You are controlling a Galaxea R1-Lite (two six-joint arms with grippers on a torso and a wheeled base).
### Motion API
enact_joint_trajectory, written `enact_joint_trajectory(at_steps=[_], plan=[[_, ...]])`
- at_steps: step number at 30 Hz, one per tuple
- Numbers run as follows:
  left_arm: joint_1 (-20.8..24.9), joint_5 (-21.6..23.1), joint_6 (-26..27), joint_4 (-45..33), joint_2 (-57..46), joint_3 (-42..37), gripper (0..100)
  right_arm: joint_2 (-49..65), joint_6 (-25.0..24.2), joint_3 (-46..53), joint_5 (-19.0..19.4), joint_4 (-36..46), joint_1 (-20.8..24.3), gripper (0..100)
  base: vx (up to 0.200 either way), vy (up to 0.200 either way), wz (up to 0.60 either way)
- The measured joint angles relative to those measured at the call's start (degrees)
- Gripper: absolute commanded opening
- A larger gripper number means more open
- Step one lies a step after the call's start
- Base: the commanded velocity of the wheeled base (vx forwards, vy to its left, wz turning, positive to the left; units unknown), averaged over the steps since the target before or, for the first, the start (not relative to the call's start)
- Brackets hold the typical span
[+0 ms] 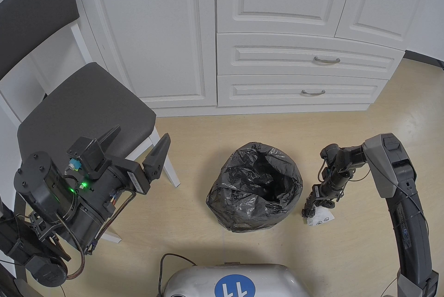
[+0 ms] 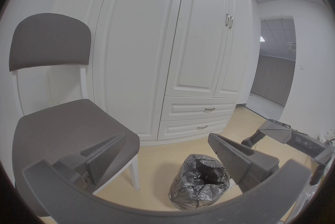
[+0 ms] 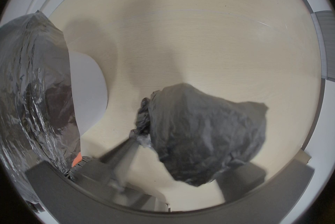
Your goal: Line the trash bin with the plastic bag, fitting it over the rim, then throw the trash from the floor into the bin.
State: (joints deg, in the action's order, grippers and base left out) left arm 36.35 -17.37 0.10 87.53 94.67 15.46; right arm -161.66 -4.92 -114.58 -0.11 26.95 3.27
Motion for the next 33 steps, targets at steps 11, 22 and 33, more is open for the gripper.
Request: enact_joint_trajectory(at_steps=[11,22,33], plan=[[0.16,-0.99,1.02,-0.24,-0.38,-0.39,100,3.83,-1.15,2.54,-2.10,-1.48,-0.29,0,0.000,0.000,0.00],[2.26,-2.30,4.57,-0.38,-3.08,-0.27,100,26.27,-1.52,18.63,-3.55,-15.46,-0.77,0,0.000,0.000,0.00],[3.33,-3.93,8.11,-0.29,-5.23,0.30,100,53.26,-0.88,47.45,-4.64,-52.79,3.45,0,0.000,0.000,0.00]])
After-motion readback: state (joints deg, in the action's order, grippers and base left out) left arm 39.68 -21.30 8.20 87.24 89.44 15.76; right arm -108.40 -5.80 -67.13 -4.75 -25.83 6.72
